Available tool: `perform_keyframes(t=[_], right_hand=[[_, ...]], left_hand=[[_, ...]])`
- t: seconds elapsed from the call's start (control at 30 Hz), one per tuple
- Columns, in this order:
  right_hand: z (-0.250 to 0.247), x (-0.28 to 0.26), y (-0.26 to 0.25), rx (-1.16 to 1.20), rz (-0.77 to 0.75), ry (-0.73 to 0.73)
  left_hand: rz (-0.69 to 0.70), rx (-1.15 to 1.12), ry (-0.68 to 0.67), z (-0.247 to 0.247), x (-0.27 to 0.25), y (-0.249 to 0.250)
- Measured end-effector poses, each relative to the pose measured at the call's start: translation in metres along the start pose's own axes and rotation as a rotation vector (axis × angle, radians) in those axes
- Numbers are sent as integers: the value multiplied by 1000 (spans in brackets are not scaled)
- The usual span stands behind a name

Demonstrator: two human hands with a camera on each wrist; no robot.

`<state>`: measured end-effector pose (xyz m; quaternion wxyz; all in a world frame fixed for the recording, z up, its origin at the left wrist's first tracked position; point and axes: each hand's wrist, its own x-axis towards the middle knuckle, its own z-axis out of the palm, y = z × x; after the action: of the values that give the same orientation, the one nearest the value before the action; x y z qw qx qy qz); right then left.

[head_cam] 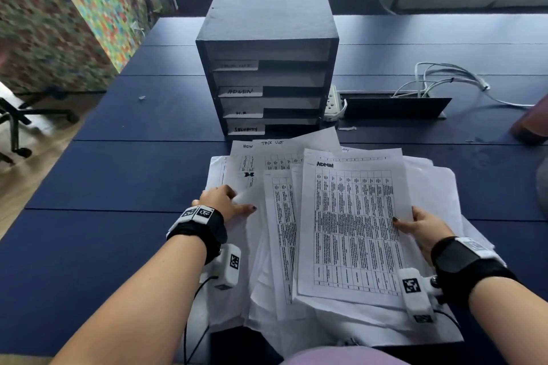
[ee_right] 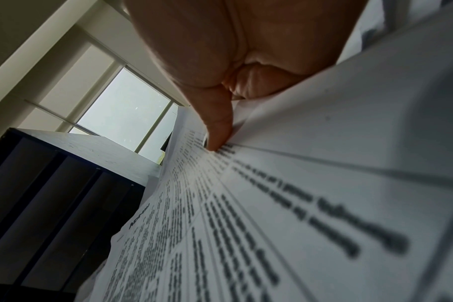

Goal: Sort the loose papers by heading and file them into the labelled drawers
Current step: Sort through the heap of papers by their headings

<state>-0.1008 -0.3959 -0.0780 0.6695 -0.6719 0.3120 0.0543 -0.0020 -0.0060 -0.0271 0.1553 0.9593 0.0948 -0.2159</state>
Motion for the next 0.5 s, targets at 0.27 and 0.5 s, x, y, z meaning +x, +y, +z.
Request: perform_keyframes(t=[0.27, 0.5], right_hand=[[-1, -1, 0, -6, -8, 4], [0, -2, 1, 74, -40, -19]], left_hand=[[125, -188, 34, -22, -1, 6], [202, -236, 350, -84, -15, 7]])
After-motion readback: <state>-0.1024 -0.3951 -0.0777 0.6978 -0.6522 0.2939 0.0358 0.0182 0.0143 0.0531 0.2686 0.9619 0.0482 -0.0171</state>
